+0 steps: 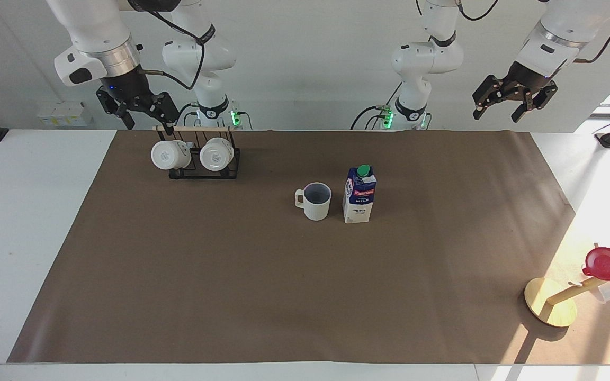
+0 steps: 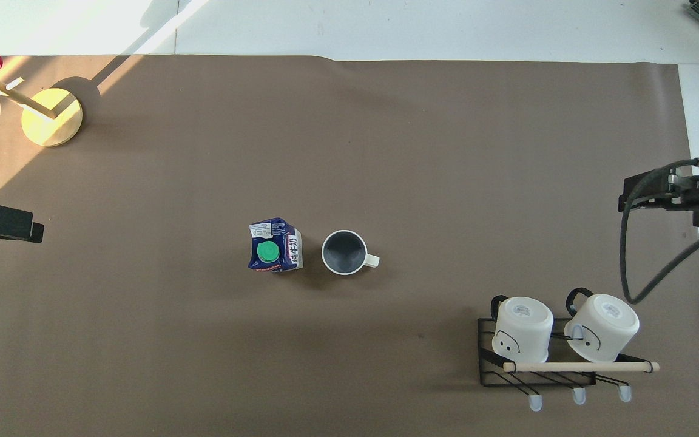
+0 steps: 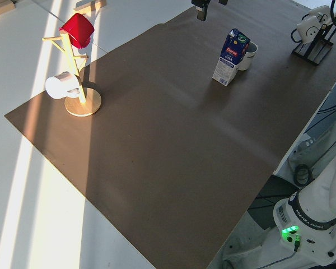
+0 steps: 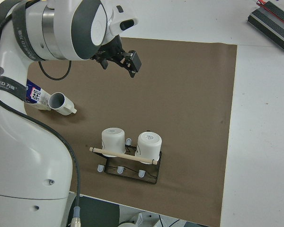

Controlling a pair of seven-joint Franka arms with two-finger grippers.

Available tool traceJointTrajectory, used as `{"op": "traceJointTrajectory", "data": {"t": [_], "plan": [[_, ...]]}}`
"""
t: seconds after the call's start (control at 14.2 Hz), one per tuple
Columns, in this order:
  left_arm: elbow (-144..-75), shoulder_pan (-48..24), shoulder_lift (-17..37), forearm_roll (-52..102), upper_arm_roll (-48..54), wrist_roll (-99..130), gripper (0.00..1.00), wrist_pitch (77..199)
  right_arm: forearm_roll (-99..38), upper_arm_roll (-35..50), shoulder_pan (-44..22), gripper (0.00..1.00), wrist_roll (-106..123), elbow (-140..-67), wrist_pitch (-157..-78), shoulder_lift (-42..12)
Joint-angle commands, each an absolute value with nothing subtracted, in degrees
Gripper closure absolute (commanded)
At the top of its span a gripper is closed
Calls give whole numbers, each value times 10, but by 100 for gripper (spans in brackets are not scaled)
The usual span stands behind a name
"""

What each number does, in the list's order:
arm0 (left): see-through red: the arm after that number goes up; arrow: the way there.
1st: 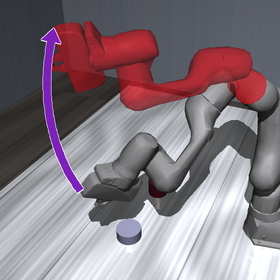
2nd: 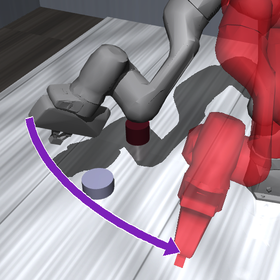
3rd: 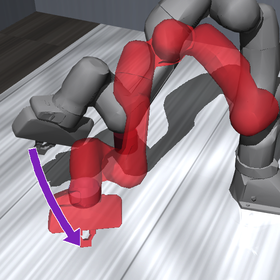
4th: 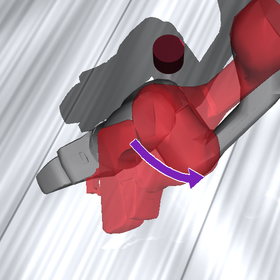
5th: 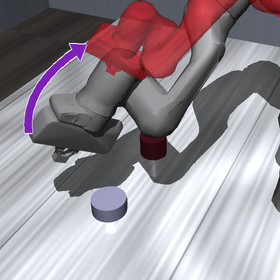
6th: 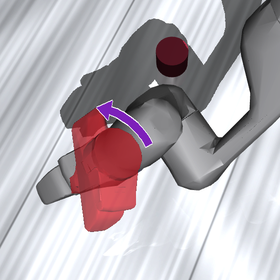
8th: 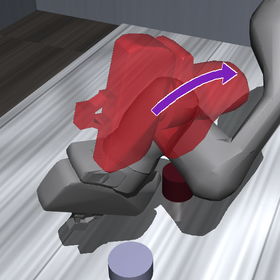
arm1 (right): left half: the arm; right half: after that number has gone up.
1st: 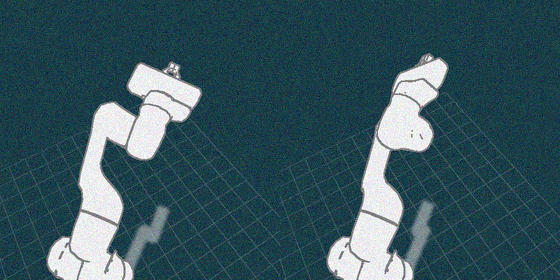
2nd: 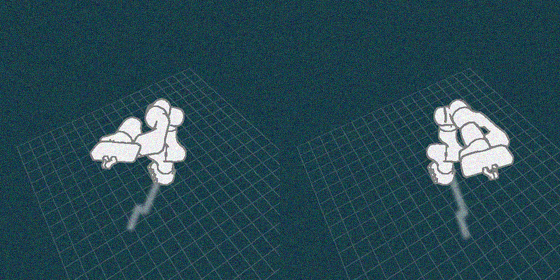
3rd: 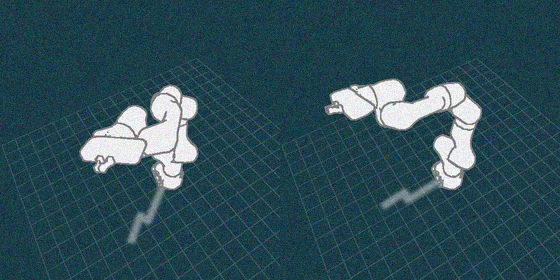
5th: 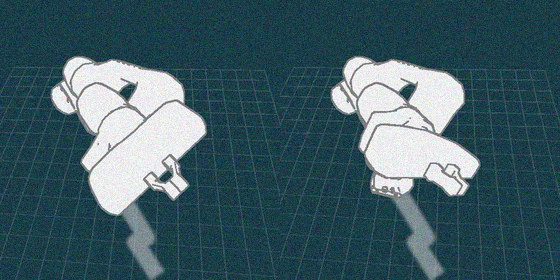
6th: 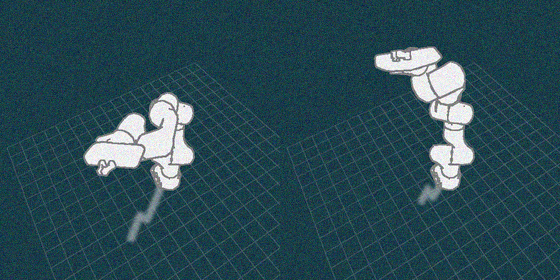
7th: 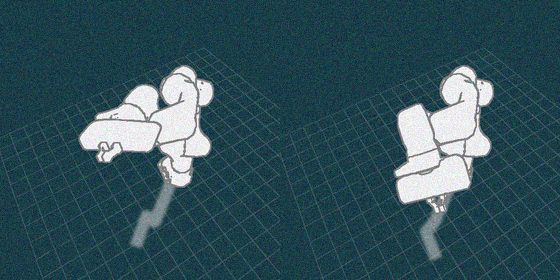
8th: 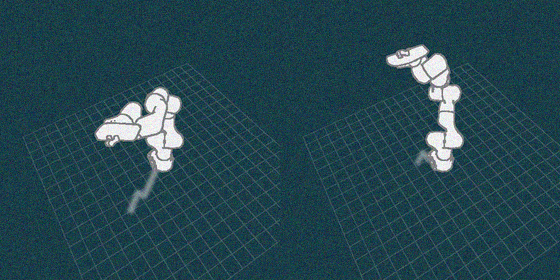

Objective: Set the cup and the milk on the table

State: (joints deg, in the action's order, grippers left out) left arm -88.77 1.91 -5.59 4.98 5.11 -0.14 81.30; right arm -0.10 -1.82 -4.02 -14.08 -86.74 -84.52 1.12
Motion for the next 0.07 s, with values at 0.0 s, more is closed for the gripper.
{"op": "traceJointTrajectory", "data": {"t": [0.0], "plan": [[-887,20,-62,61,54,-9,0,802,-14,-15,-33,0,-147,-883,-859,24]]}}
